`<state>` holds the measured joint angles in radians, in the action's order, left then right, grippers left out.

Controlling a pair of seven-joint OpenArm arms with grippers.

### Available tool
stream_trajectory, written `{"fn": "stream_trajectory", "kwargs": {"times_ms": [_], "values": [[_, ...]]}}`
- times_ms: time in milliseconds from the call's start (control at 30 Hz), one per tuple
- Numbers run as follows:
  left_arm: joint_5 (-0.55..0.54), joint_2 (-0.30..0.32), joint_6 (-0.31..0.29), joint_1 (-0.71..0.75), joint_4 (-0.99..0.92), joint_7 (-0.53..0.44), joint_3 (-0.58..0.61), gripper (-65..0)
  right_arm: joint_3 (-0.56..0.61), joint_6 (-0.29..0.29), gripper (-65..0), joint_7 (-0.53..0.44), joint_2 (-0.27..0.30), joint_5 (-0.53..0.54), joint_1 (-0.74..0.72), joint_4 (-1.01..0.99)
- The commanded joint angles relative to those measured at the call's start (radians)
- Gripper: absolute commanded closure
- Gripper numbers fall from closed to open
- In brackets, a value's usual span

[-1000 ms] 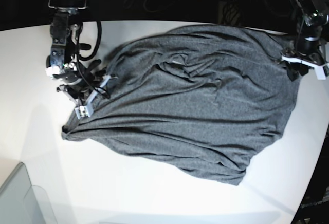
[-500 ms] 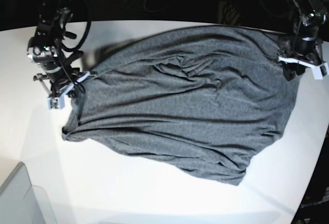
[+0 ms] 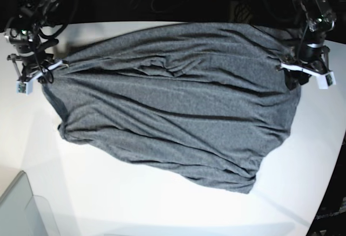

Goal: Layout the t-shirt on the table in an organized manner, then fold the t-shirt properly
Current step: 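Pull the held edges apart with both grippers to spread the shirt, then release the left gripper and reach it into the shirt's middle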

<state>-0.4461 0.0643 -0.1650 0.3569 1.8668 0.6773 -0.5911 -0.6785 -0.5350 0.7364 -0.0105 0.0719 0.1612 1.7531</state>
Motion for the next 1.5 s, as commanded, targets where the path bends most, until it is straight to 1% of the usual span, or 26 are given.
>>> {"fn": "stream_trajectory", "kwargs": {"times_ms": [0, 67, 233, 300, 367, 433, 567, 633, 667, 767, 800, 867, 900, 967, 1067, 1167, 1300, 1333, 1367, 1467], "values": [[-0.006, 0.007, -0.005, -0.005, 0.015, -0.023, 0.006, -23.1, -0.007, -0.02, 0.0, -0.022, 0.013, 0.007, -0.012, 0.014], [-0.004, 0.009, -0.005, -0.005, 0.015, -0.023, 0.021, -23.1, -0.01, -0.021, 0.0, -0.022, 0.017, 0.006, -0.025, -0.012], [-0.004, 0.013, -0.005, 0.0, 0.015, -0.023, 0.039, -23.3, -0.011, -0.021, 0.0, -0.022, 0.051, 0.001, -0.045, -0.117], [-0.003, 0.015, -0.005, 0.001, 0.015, -0.021, 0.039, -23.4, -0.01, -0.021, 0.0, -0.022, 0.07, 0.006, -0.045, -0.13], [-0.003, 0.015, -0.005, 0.001, 0.015, -0.021, 0.036, -23.4, -0.01, -0.023, -0.8, -0.022, 0.071, 0.006, -0.045, -0.127], [-0.003, 0.015, -0.005, 0.003, 0.015, -0.021, 0.035, -23.4, -0.01, -0.024, -6.5, -0.022, 0.071, 0.006, -0.042, -0.126], [-0.003, 0.015, -0.005, -0.005, 0.015, -0.021, 0.035, -23.5, -0.01, -0.026, -23.8, -0.022, 0.071, 0.007, -0.038, -0.124], [-0.003, 0.029, -0.005, -0.02, 0.017, -0.021, 0.039, -23.5, -0.022, -0.026, -28.4, -0.022, 0.07, 0.007, -0.036, -0.115], [-0.004, 0.044, -0.005, -0.029, 0.017, -0.021, 0.041, -23.5, -0.043, -0.026, -29.1, -0.022, 0.065, 0.007, -0.036, -0.101], [-0.009, 0.065, -0.005, -0.066, 0.015, 0.0, 0.041, -24.3, -0.109, -0.03, -29.1, -0.022, 0.031, 0.007, -0.044, -0.045], [-0.009, 0.068, -0.005, -0.081, 0.015, 0.019, 0.041, -26.7, -0.116, -0.046, -29.1, -0.022, 0.028, 0.007, -0.044, -0.026], [-0.003, 0.068, -0.005, -0.124, 0.015, 0.068, 0.033, -33.6, -0.108, -0.076, -29.1, -0.022, 0.025, 0.007, -0.044, 0.006], [-0.003, 0.068, -0.005, -0.146, 0.014, 0.092, 0.033, -37.2, -0.097, -0.078, -29.1, -0.022, 0.025, 0.007, -0.044, 0.017], [-0.003, 0.07, -0.005, -0.177, 0.006, 0.121, 0.041, -41.4, -0.066, -0.078, -29.1, -0.022, 0.025, 0.007, -0.044, 0.021], [-0.003, 0.07, -0.005, -0.235, -0.042, 0.131, 0.041, -41.6, -0.005, -0.078, -29.1, -0.019, 0.025, 0.007, -0.039, 0.021], [-0.003, 0.07, -0.005, -0.321, -0.152, 0.131, 0.043, -41.6, 0.065, -0.078, -29.1, -0.019, 0.024, 0.003, -0.035, 0.018], [-0.001, 0.07, -0.003, -0.442, -0.313, 0.132, 0.047, -41.7, 0.141, -0.078, -29.1, -0.019, 0.007, -0.001, -0.028, 0.018], [-0.001, 0.07, -0.003, -0.471, -0.353, 0.131, 0.07, -41.7, 0.164, -0.078, -29.1, -0.021, 0.007, -0.001, -0.028, 0.018], [0.008, 0.085, -0.003, -0.497, -0.391, 0.129, 0.104, -41.7, 0.187, -0.078, -29.1, -0.021, 0.007, -0.001, -0.028, 0.018], [0.092, 0.105, 0.005, -0.583, -0.502, 0.117, 0.254, -41.7, 0.237, -0.078, -29.1, -0.021, 0.007, -0.001, -0.028, 0.017]]}}
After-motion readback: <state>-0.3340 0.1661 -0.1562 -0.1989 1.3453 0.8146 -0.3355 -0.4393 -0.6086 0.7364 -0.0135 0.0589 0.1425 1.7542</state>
